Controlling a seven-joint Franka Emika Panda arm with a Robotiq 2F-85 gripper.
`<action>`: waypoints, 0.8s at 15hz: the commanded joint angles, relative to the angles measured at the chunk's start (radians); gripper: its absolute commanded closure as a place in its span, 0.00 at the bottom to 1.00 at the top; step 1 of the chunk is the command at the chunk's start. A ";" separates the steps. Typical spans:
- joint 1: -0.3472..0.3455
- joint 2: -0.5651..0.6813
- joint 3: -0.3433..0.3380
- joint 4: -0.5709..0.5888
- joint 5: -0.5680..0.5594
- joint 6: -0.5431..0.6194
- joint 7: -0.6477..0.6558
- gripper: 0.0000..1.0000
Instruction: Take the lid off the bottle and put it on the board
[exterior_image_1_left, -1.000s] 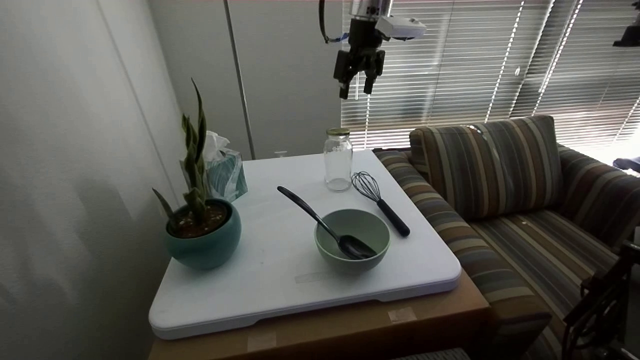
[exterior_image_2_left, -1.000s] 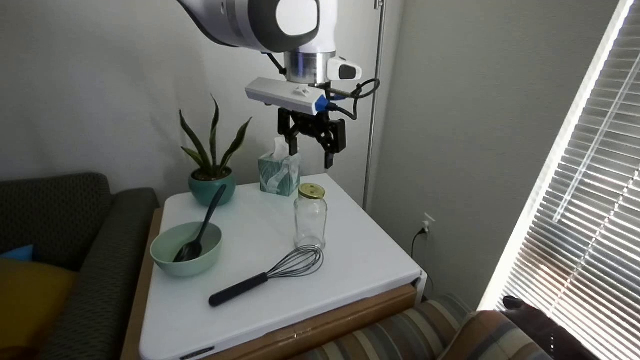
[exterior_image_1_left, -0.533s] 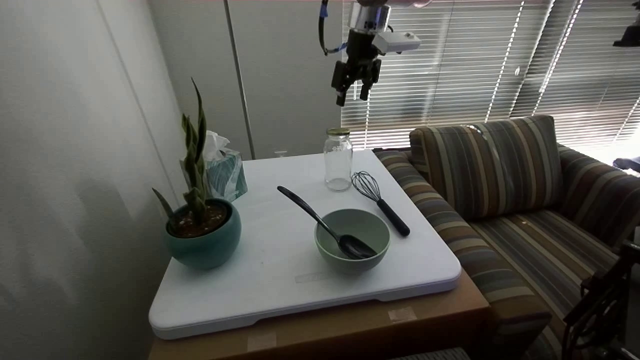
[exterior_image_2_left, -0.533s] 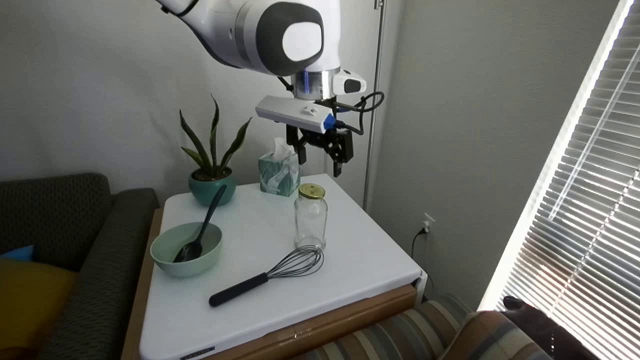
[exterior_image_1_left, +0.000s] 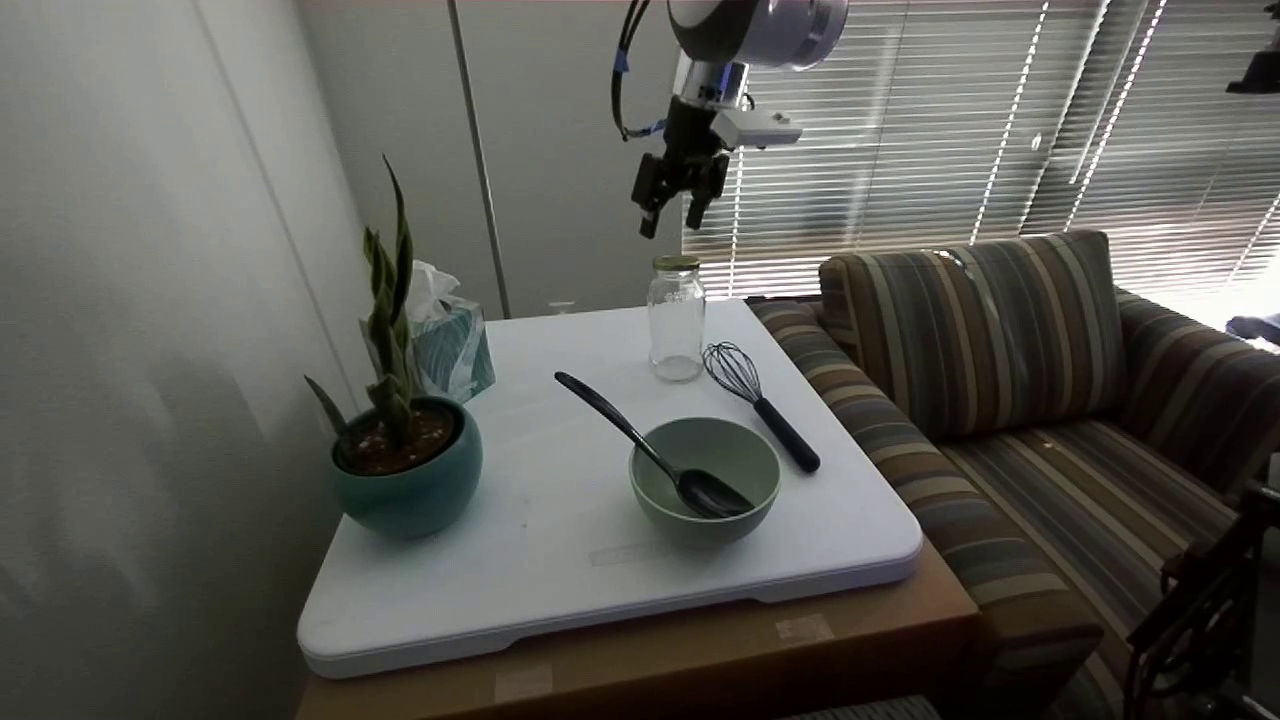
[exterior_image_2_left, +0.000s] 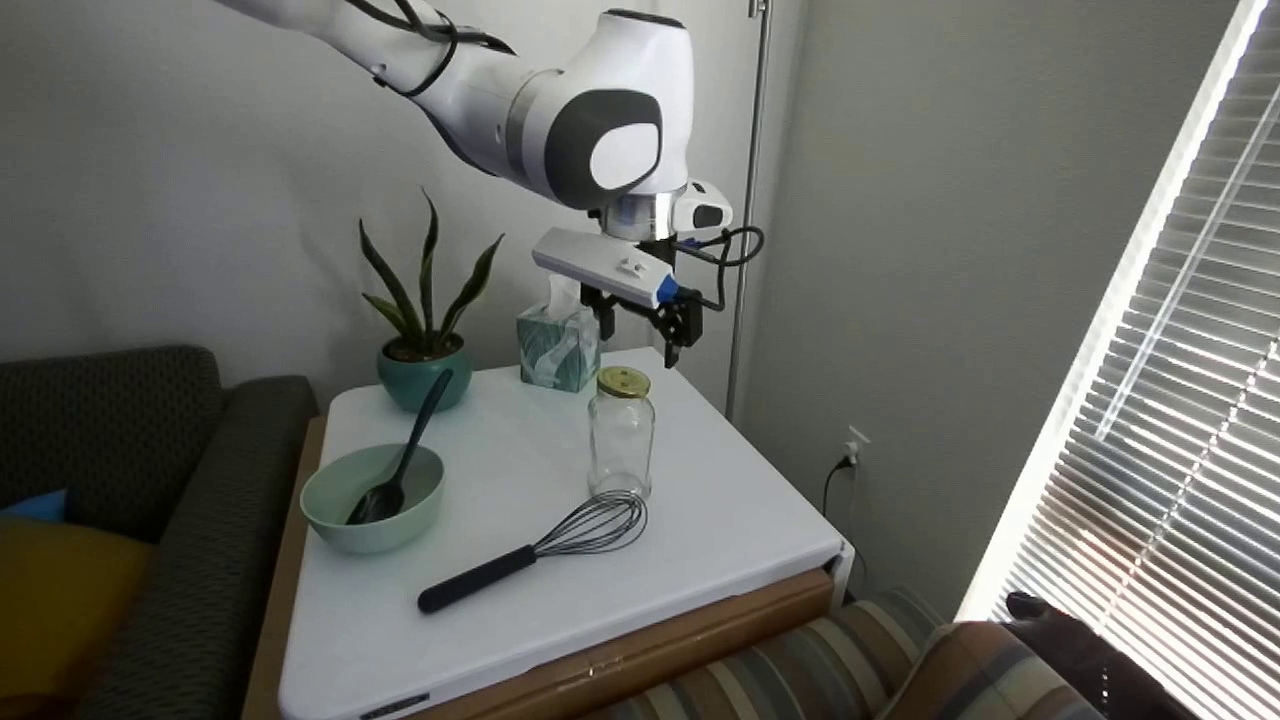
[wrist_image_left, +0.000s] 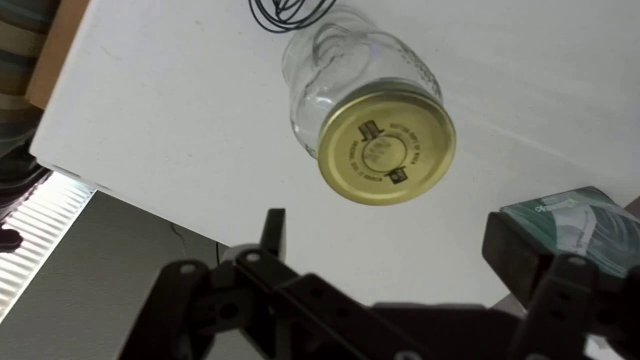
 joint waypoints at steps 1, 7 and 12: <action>0.002 0.069 0.000 0.126 -0.023 -0.106 0.000 0.00; -0.005 0.096 0.004 0.180 -0.047 -0.190 -0.025 0.00; -0.010 0.124 0.012 0.209 -0.035 -0.276 -0.035 0.00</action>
